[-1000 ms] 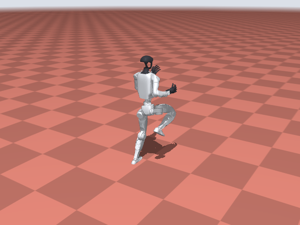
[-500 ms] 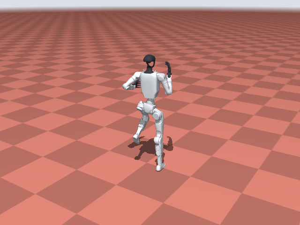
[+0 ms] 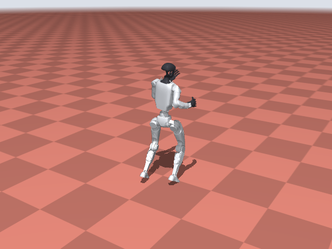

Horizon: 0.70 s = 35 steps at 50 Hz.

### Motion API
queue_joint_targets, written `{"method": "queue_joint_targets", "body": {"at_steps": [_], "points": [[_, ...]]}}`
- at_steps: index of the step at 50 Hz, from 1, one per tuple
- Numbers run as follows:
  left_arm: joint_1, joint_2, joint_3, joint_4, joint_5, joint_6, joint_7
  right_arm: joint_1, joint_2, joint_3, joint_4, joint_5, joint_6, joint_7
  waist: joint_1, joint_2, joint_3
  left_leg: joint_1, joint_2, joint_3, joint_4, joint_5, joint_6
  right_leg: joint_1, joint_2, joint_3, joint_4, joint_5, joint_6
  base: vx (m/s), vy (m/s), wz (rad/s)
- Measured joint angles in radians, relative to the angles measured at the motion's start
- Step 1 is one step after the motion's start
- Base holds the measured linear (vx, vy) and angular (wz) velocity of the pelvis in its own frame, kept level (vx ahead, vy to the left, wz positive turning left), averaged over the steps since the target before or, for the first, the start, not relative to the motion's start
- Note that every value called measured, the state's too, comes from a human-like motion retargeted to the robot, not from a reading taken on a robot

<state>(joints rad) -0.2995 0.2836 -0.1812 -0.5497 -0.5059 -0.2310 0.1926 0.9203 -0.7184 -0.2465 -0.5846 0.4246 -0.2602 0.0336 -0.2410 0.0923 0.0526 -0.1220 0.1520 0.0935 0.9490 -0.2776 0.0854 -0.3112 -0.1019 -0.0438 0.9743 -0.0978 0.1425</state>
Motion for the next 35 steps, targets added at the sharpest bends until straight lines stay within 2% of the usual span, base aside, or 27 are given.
{"method": "queue_joint_targets", "body": {"at_steps": [2, 3, 4, 5, 7, 8, 10, 12, 13, 15, 17, 18, 20, 22, 23, 25, 27, 28, 30, 33, 35], "points": [[0.113, 0.007, -0.005, 0.007, -0.041, 0.003, -0.041, -0.176, -0.002, 0.129, 0.091, -0.047, 0.013, -0.042, 0.062, -0.06, 0.063, -0.179, -0.067, 0.003, 0.48, -0.123, 0.024, 0.205, -0.037, 0.107, -0.374, 0.185, 0.035, -0.03, -0.12, -0.56], [0.169, 0.006, -0.004, 0.025, -0.07, 0.001, -0.037, -0.281, 0.0, 0.193, 0.14, -0.072, 0.025, -0.063, 0.088, -0.097, 0.084, -0.288, -0.099, 0.028, 0.708, -0.174, 0.039, 0.284, -0.083, 0.148, -0.531, 0.215, 0.035, -0.06, -0.13, -0.24], [0.219, 0.016, 0.008, 0.052, -0.097, -0.004, -0.02, -0.412, 0.007, 0.261, 0.2, -0.099, 0.036, -0.095, 0.108, -0.127, 0.094, -0.423, -0.115, 0.048, 0.922, -0.211, 0.05, 0.324, -0.125, 0.161, -0.621, 0.129, 0.01, -0.09, -0.14, 0.05], [0.267, 0.031, 0.027, 0.084, -0.123, -0.01, 0.004, -0.557, 0.017, 0.331, 0.266, -0.127, 0.046, -0.132, 0.125, -0.154, 0.097, -0.571, -0.123, 0.067, 1.127, -0.24, 0.059, 0.344, -0.165, 0.159, -0.676, -0.014, -0.027, -0.11, -0.15, -0.1], [0.426, 0.097, 0.106, 0.117, -0.158, -0.034, 0.048, -0.829, 0.054, 0.388, 0.326, -0.153, 0.053, -0.195, 0.201, -0.195, 0.098, -0.824, -0.102, 0.088, 1.405, -0.251, 0.022, 0.306, -0.199, 0.163, -0.689, -0.301, -0.093, -0.1, -0.15, -0.9], [0.533, 0.135, 0.16, 0.118, -0.192, -0.047, 0.059, -0.95, 0.09, 0.386, 0.325, -0.119, 0.042, -0.211, 0.253, -0.214, 0.1, -0.909, -0.076, 0.095, 1.482, -0.246, -0.003, 0.265, -0.198, 0.201, -0.673, -0.37, -0.133, -0.08, -0.12, -1.73], [0.769, 0.191, 0.275, 0.09, -0.308, -0.037, 0.043, -1.148, 0.206, 0.363, 0.289, -0.066, 0.056, -0.206, 0.336, -0.235, 0.08, -1.007, 0.014, 0.093, 1.507, -0.223, -0.008, 0.152, -0.152, 0.299, -0.611, -0.377, -0.207, -0.01, -0.1, -1.72], [0.933, 0.236, 0.293, 0.041, -0.374, -0.035, 0.008, -1.208, 0.309, 0.344, 0.175, -0.034, 0.02, -0.213, 0.349, -0.239, 0.024, -0.993, 0.032, 0.109, 1.36, -0.181, 0.063, 0.143, -0.133, 0.288, -0.672, -0.229, -0.19, 0.17, -0.02, -0.12], [0.975, 0.274, 0.278, 0.015, -0.382, -0.039, -0.01, -1.208, 0.339, 0.344, 0.112, -0.03, 0.015, -0.217, 0.339, -0.248, -0.005, -0.958, -0.007, 0.127, 1.244, -0.15, 0.093, 0.177, -0.147, 0.255, -0.755, -0.124, -0.156, 0.28, 0.06, 0.88], [1.009, 0.341, 0.233, -0.028, -0.364, -0.031, -0.05, -1.172, 0.358, 0.354, 0.002, -0.015, 0.006, -0.195, 0.317, -0.26, -0.049, -0.822, -0.105, 0.147, 0.947, -0.069, 0.101, 0.253, -0.164, 0.187, -0.887, 0.08, -0.079, 0.33, 0.09, 0.9], [1.007, 0.35, 0.208, -0.033, -0.297, -0.017, -0.096, -1.121, 0.338, 0.392, -0.07, 0.023, 0.005, -0.113, 0.304, -0.235, -0.051, -0.571, -0.14, 0.149, 0.552, 0.004, 0.061, 0.316, -0.129, 0.127, -0.889, 0.149, -0.053, 0.32, 0.1, -0.21], [1.001, 0.326, 0.197, -0.023, -0.253, -0.008, -0.109, -1.089, 0.321, 0.415, -0.097, 0.035, 0.003, -0.068, 0.3, -0.199, -0.033, -0.408, -0.129, 0.147, 0.321, 0.028, 0.03, 0.348, -0.089, 0.1, -0.837, 0.122, -0.075, 0.29, 0.11, -0.97], [0.98, 0.259, 0.174, 0.015, -0.16, 0.01, -0.118, -1.0, 0.277, 0.455, -0.129, 0.029, -0.012, -0.026, 0.279, -0.069, 0.027, -0.04, -0.052, 0.121, -0.222, 0.124, -0.078, 0.357, 0.053, 0.029, -0.539, -0.031, -0.158, 0.23, 0.1, -1.18], [0.842, 0.204, 0.126, 0.102, -0.142, 0.023, -0.074, -0.951, 0.246, 0.486, -0.087, -0.029, -0.006, -0.053, 0.243, 0.002, 0.018, 0.117, 0.003, 0.077, -0.625, 0.226, -0.117, 0.036, 0.104, -0.081, 0.17, -0.228, -0.138, 0.09, 0.08, -0.72], [0.759, 0.174, 0.1, 0.141, -0.146, 0.035, -0.08, -0.911, 0.233, 0.495, -0.059, -0.058, -0.004, -0.057, 0.214, 0.033, 0.025, 0.167, 0.034, 0.059, -0.73, 0.199, -0.146, -0.082, 0.111, -0.125, 0.441, -0.312, -0.17, -0.04, 0.09, -0.2], [0.513, 0.125, 0.037, 0.216, -0.143, 0.035, -0.075, -0.824, 0.225, 0.49, 0.013, -0.084, 0.004, -0.065, 0.166, 0.039, 0.054, 0.209, 0.047, 0.053, -0.801, -0.009, -0.139, -0.324, 0.086, -0.153, 0.923, -0.444, -0.18, -0.16, 0.1, 0.16], [0.159, 0.103, -0.024, 0.27, -0.104, 0.01, 0.007, -0.728, 0.247, 0.445, 0.087, -0.051, 0.017, -0.083, 0.143, -0.013, 0.09, 0.157, 0.007, 0.047, -0.758, -0.17, -0.048, -0.573, 0.082, -0.107, 1.241, -0.505, -0.119, -0.23, 0.05, 0.48], [-0.019, 0.091, -0.04, 0.283, -0.083, 0.002, 0.048, -0.679, 0.254, 0.411, 0.106, -0.021, 0.022, -0.078, 0.129, -0.039, 0.102, 0.094, -0.015, 0.026, -0.693, -0.209, -0.002, -0.685, 0.094, -0.081, 1.33, -0.516, -0.083, -0.17, 0.01, 0.65], [-0.269, 0.052, -0.029, 0.257, -0.055, -0.013, 0.072, -0.575, 0.217, 0.345, 0.082, 0.05, 0.015, -0.031, 0.091, -0.047, 0.097, -0.024, -0.027, -0.007, -0.564, -0.214, 0.018, -0.83, 0.118, -0.058, 1.371, -0.504, -0.061, -0.01, 0.03, 0.38], [-0.33, 0.008, 0.022, 0.12, -0.017, -0.063, 0.071, -0.429, 0.05, 0.259, -0.04, 0.133, -0.017, 0.032, 0.051, 0.031, 0.036, -0.003, 0.002, 0.024, -0.655, -0.007, -0.056, -0.809, 0.084, -0.083, 1.161, -0.42, -0.187, 0.26, 0.07, -0.6], [-0.27, -0.003, 0.015, 0.025, 0.004, -0.078, 0.063, -0.329, -0.02, 0.226, -0.091, 0.153, -0.029, 0.044, 0.046, 0.076, -0.004, 0.052, 0.026, 0.008, -0.755, 0.188, -0.118, -0.692, 0.127, -0.083, 0.912, -0.323, -0.214, 0.37, -0.02, -0.45]]}}
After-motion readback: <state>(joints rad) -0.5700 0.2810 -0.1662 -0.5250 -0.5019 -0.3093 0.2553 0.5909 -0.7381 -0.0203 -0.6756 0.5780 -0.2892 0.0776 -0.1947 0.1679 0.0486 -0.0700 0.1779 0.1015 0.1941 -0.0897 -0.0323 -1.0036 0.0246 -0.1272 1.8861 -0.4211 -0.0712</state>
